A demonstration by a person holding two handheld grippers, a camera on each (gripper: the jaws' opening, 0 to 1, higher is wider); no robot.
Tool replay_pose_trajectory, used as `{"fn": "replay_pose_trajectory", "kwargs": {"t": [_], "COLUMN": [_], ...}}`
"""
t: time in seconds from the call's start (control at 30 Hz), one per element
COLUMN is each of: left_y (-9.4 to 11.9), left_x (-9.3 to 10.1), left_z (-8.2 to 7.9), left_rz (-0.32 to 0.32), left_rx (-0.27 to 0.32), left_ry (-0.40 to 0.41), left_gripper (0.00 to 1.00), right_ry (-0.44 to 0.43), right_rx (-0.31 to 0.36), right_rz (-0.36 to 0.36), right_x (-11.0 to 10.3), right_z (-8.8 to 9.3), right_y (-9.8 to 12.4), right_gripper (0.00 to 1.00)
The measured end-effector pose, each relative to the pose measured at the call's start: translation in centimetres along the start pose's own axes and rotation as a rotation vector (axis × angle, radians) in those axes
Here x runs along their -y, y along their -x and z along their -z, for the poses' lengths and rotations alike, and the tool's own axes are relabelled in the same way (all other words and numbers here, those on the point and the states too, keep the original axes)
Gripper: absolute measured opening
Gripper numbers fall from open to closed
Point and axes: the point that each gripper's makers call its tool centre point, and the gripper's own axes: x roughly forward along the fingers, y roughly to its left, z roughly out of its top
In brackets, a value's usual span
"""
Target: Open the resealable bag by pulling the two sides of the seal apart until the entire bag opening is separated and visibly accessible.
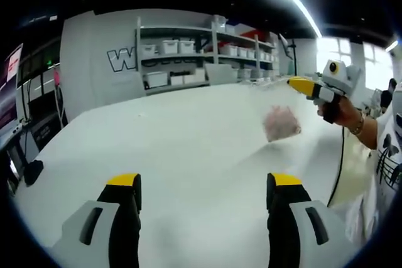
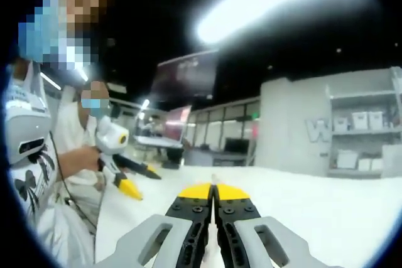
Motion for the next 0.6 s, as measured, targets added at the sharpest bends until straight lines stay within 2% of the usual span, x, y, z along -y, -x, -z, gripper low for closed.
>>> {"fn": "replay_pose_trajectory", "kwargs": {"t": [0.23,0.27,0.4,0.53,0.6], "left_y": [0.4,0.5,0.7,1.0,1.2], "left_x": [0.8,1.1,1.4,1.1,0.8], "left_z": [0.2,0.1,-0.1,0.6,0.8], "left_rz": [0.033,0.045,0.05,0.041,0.033], "left_rx": [0.008,0.016,0.03,0.021,0.018], "left_ry": [-0.023,-0.019,-0.02,-0.014,-0.01], "left_gripper": [0.76,0.76,0.77,0.77,0.77], "right_ry": [-0.007,0.001,0.107,0.241,0.266], "right_rx": [-0.011,-0.025,-0.065,-0.133,-0.177], "right_rz": [-0.086,-0.123,-0.184,-0.241,-0.273], "right_x": [-2.5,-3.5,-5.6,-8.1,-9.3], "right_z": [0.8,1.0,1.8,3.3,4.5], "right_y": [-0.6,-0.8,-1.3,-1.9,-2.1], "right_gripper": [0.0,0.0,0.0,0.0,0.0]}}
